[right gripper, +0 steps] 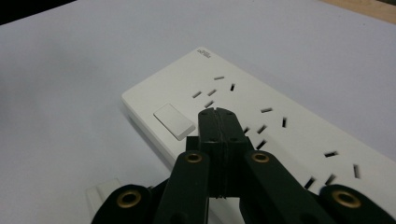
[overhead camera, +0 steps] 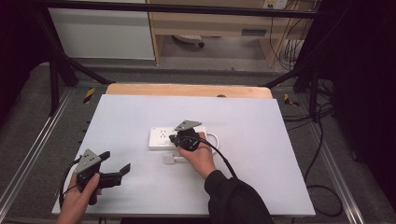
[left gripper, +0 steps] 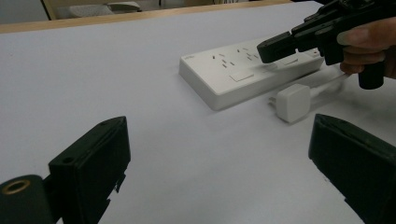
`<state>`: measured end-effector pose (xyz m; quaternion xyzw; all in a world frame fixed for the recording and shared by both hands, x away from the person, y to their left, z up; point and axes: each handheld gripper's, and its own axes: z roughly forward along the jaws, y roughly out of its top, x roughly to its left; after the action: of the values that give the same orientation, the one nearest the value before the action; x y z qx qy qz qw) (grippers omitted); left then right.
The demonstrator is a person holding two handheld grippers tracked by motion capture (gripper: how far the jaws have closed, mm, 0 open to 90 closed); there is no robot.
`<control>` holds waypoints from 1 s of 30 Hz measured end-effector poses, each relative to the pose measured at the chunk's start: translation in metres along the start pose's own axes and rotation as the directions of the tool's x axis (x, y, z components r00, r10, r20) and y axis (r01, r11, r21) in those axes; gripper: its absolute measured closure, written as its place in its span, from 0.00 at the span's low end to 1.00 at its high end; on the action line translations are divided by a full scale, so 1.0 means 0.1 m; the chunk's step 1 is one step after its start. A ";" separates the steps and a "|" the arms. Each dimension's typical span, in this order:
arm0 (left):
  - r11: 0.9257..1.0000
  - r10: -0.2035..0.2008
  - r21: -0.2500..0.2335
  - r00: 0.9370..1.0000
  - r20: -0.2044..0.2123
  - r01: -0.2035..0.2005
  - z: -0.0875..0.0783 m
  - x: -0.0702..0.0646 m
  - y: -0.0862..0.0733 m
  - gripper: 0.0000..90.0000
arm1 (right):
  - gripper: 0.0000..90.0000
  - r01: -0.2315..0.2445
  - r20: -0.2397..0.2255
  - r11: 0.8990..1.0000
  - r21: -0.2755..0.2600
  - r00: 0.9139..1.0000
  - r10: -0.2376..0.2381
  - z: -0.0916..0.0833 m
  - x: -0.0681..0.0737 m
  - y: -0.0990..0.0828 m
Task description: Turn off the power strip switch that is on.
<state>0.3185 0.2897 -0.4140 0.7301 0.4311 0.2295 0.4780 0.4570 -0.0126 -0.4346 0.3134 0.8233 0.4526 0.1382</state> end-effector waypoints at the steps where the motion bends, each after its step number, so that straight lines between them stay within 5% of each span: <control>1: 1.000 0.000 0.000 1.000 0.000 0.000 0.00 0.00 0.00 0.06 | 1.00 -0.002 -0.001 1.000 -0.004 1.000 0.002 -0.02 0.00 0.01; 15: 1.000 -0.001 0.002 1.000 -0.001 0.001 0.01 0.00 0.00 0.06 | 0.94 -0.024 -0.001 0.999 -0.044 1.000 0.024 -0.21 -0.06 0.08; 20: 1.000 0.002 0.006 1.000 -0.001 -0.002 0.01 0.00 0.00 0.06 | 0.82 -0.042 0.003 0.997 -0.070 0.999 0.042 -0.29 -0.06 0.12; 30: 1.000 -0.003 0.009 1.000 -0.002 0.003 0.02 0.00 -0.01 0.06 | 0.36 -0.103 0.011 0.992 -0.079 0.995 0.104 -0.37 -0.14 0.19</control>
<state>0.3193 0.2889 -0.4155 0.7315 0.4337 0.2275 0.4744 0.4558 -0.0389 -0.3991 0.3533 0.7866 0.4887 0.1331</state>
